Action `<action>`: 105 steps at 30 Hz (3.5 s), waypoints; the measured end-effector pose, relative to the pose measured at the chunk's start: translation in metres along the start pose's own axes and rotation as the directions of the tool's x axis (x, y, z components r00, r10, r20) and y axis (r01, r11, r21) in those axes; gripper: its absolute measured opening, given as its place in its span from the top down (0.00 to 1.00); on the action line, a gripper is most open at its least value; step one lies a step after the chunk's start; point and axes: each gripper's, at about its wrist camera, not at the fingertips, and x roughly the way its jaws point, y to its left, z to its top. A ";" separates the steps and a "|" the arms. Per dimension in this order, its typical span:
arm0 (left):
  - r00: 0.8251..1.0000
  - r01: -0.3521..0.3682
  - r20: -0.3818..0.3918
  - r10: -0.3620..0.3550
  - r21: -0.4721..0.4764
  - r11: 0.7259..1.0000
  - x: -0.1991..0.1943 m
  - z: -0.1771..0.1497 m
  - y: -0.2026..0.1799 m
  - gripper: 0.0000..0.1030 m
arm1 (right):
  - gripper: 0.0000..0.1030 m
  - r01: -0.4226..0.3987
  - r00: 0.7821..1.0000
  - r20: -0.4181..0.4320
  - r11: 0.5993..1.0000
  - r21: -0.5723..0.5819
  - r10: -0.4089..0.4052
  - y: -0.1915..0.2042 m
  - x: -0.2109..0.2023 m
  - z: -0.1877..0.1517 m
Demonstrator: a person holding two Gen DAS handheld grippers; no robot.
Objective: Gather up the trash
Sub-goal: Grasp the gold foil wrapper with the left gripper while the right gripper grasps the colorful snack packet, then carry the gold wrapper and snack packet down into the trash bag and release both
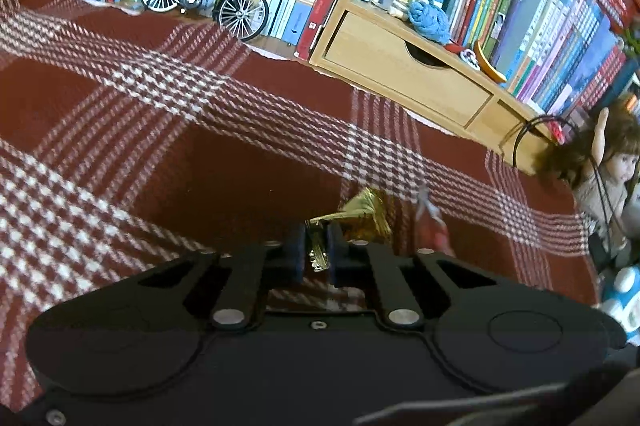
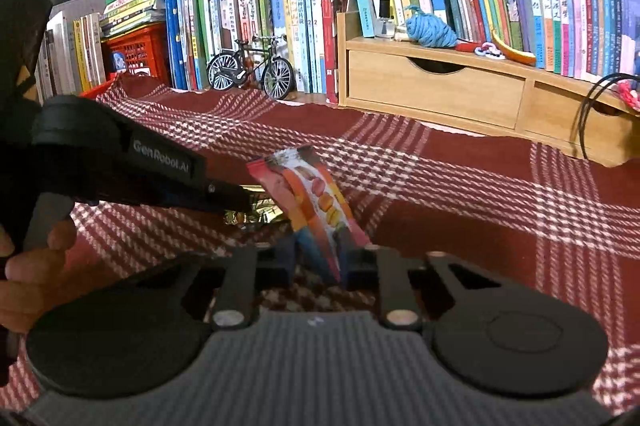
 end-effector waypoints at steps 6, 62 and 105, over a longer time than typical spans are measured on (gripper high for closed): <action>0.999 -0.030 0.016 0.029 0.049 0.998 -0.021 -0.009 -0.007 0.92 | 0.86 0.015 1.000 0.013 1.000 0.027 -0.016 -0.001 -0.025 -0.005; 0.999 0.022 0.028 -0.042 0.496 0.868 -0.147 -0.163 -0.015 0.45 | 0.24 0.070 0.997 -0.033 0.993 0.093 -0.067 0.031 -0.133 -0.104; 0.999 0.027 0.020 -0.039 0.430 0.903 -0.290 -0.284 0.013 0.71 | 0.49 -0.165 0.986 -0.001 0.983 0.077 0.166 0.127 -0.281 -0.193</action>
